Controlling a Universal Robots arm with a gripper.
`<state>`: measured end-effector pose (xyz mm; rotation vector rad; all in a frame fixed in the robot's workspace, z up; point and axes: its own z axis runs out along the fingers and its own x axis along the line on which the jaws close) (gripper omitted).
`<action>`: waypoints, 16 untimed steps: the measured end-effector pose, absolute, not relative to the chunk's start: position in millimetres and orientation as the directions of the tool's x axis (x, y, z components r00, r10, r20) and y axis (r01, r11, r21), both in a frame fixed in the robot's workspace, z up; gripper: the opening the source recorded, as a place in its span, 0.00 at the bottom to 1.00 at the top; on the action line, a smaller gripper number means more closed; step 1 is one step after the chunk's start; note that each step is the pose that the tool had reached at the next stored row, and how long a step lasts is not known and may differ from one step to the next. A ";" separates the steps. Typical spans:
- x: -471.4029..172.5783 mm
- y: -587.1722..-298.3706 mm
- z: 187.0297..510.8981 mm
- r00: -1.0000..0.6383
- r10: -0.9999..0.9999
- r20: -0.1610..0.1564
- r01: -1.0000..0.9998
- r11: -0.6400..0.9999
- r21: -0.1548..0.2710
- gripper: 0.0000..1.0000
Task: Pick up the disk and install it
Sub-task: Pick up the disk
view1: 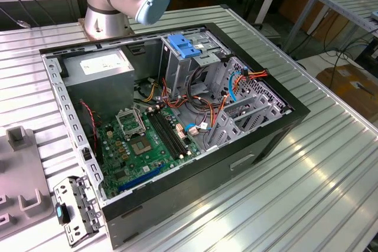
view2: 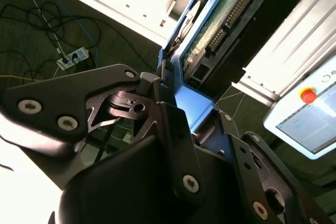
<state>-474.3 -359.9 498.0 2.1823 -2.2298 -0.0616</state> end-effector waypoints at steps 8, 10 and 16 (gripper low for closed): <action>-473.0 -359.8 497.9 -0.022 -1.000 -0.011 -0.999 0.021 0.030 0.37; -470.8 -359.9 497.9 -0.022 -1.000 -0.011 -0.999 0.021 0.029 0.37; -461.0 -359.9 497.9 -0.022 -1.000 -0.011 -0.999 0.021 0.028 0.37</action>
